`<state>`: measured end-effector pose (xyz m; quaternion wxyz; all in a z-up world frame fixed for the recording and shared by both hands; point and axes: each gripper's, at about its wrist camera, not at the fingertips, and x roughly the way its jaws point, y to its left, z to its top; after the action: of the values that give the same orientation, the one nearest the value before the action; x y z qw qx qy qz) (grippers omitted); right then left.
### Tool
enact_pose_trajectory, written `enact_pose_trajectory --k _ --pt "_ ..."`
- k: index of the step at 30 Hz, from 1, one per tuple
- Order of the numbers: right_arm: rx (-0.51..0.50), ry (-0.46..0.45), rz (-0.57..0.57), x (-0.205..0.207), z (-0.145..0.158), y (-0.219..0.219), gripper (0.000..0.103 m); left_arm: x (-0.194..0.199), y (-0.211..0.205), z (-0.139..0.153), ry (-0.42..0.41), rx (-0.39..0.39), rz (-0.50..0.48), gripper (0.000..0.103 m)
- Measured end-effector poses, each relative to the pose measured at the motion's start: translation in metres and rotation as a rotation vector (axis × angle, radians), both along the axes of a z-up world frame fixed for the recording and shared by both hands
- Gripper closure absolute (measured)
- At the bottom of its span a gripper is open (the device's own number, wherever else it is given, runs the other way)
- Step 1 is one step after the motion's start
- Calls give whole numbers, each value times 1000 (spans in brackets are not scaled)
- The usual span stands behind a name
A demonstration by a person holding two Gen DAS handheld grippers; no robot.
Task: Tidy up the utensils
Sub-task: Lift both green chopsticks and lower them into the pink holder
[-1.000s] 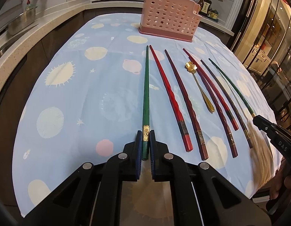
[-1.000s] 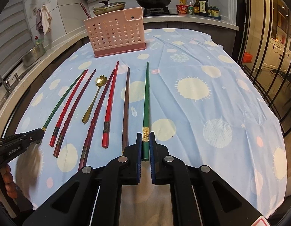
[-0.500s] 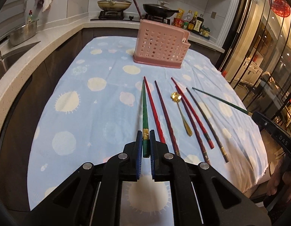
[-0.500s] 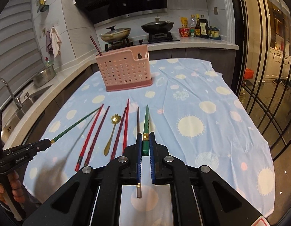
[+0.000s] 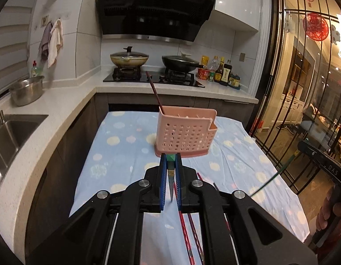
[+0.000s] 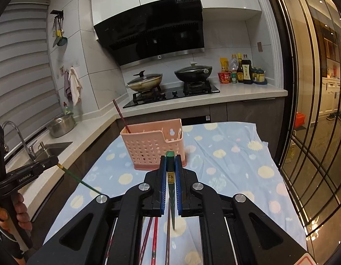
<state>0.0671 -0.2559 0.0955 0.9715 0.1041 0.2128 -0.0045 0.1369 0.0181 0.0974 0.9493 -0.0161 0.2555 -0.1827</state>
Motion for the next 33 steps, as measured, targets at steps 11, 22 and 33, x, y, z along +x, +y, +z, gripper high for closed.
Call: enact_pose_trajectory --k 11,22,33 --pt "-6 -132 28 57 67 -2 96 48 -25 75 -155 -10 -5 96" --pt "1 -198 29 163 126 3 96 116 -59 146 -264 -30 -11 96" --pt "26 -132 57 251 99 13 96 195 -96 131 -185 -48 -44 96"
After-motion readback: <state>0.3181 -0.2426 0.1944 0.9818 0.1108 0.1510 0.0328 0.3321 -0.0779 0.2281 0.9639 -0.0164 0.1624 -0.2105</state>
